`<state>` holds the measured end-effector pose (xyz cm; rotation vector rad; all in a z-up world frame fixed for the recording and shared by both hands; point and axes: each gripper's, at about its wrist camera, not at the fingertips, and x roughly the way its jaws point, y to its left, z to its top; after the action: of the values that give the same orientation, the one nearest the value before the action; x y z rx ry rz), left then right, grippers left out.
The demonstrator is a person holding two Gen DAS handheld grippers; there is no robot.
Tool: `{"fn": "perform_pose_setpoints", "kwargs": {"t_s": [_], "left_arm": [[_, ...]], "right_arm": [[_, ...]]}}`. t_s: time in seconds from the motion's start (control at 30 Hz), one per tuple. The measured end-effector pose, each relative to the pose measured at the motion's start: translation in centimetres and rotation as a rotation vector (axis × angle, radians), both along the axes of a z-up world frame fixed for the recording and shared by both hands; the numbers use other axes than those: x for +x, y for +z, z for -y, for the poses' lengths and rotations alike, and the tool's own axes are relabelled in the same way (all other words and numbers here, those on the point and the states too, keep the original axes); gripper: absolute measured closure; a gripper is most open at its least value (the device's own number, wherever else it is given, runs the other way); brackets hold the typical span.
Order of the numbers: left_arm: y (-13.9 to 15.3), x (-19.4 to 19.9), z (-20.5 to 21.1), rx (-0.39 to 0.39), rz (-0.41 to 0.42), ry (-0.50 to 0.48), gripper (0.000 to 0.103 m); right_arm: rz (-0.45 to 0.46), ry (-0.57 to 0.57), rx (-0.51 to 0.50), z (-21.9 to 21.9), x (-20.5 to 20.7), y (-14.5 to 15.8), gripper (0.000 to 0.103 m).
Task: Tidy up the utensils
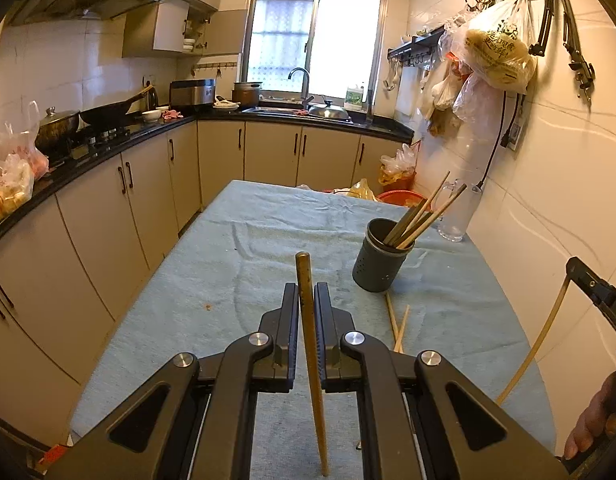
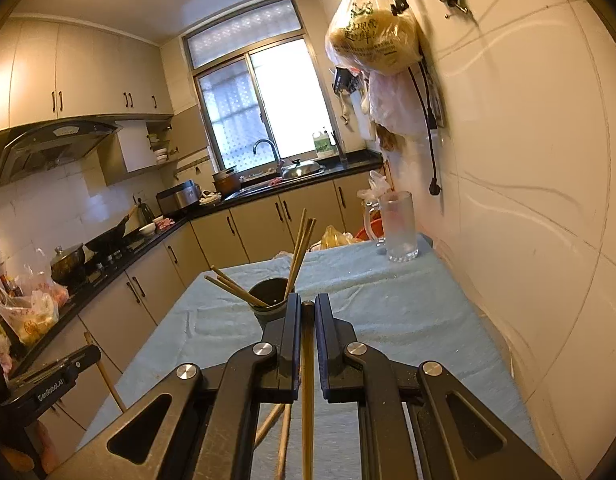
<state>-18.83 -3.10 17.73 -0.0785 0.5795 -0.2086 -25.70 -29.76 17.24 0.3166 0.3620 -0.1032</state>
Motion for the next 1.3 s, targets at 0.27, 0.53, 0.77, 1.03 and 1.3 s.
{"fn": "perform_pose_setpoints", "kwargs": {"t_s": [0.27,0.53,0.77,1.03,1.3], "left_arm": [[0.0,0.8,-0.4,-0.027,-0.005,-0.020,0.096],[2.1,3.3,-0.3,-0.010,0.054,-0.048,0.096],[6.1,8.2,1.2,-0.012,0.124,-0.116,0.096],[7.8,15.2,4.5,-0.050,0.132,-0.177,0.096],[3.0,17.6,4.0,-0.055,-0.028,-0.156,0.092]], "right_arm": [[0.001,-0.003,0.008,-0.1,2.0,0.4,0.095],[0.013,0.004,-0.031,-0.2,5.5,1.4,0.095],[0.066,0.019,-0.011,0.9,10.6,3.9,0.095],[0.158,0.017,-0.009,1.5,16.0,6.7,0.095],[0.133,0.038,-0.005,1.6,18.1,6.5,0.095]]}}
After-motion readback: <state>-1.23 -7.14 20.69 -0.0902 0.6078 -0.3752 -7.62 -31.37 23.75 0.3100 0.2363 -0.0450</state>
